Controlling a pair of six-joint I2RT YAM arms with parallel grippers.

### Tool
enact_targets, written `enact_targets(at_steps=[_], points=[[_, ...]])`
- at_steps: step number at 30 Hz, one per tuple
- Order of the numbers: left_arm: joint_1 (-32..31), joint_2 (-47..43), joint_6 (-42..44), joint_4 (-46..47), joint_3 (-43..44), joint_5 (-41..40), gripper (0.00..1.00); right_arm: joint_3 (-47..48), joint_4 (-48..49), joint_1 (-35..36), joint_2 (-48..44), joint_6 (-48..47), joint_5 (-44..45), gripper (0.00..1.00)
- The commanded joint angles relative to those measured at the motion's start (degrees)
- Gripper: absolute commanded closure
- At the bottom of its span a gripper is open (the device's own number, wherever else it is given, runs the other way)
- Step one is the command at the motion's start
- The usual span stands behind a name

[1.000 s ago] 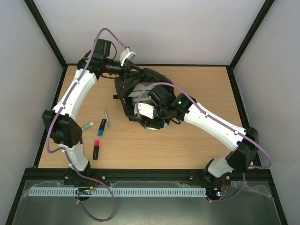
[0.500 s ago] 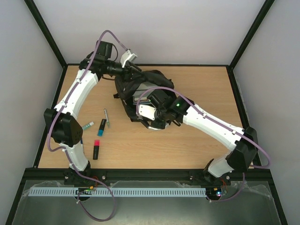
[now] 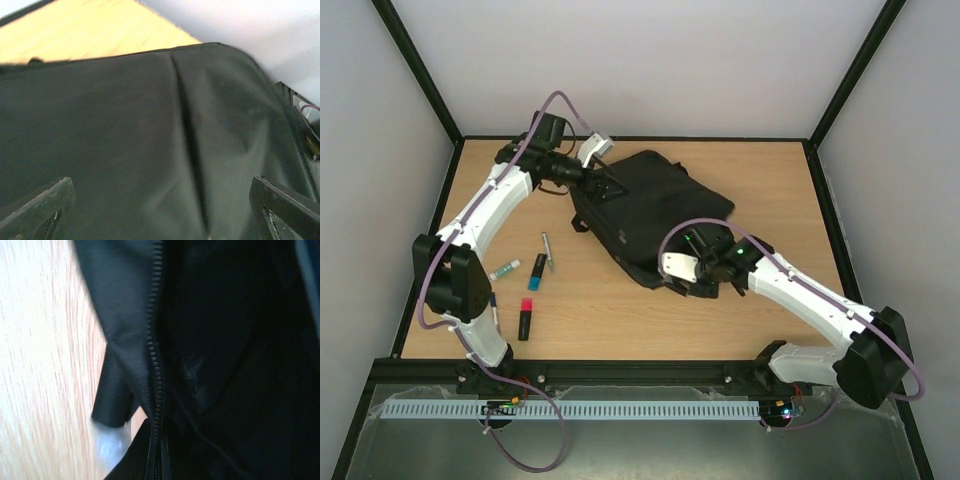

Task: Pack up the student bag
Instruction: Zip the student bag at the center of the board.

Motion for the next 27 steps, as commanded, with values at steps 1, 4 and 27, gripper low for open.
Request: enact_targets(at_steps=[1,4,27], points=[[1.9,-5.0,-2.8,2.6,-6.3,-2.7,0.01,-8.7,-4.8,-5.7,-3.3,-5.8,1.0,0.99],[1.8,-6.8,-2.8,3.2,-9.6,-3.2,0.01,-11.8,-2.5,-8.9,-2.7,-6.5,1.6,0.99],[2.4,-18.7,-2.4,2.3,-14.4,-29.0,0.01,-17.6,-7.6,-38.6,-14.7,-18.7,5.3,0.27]])
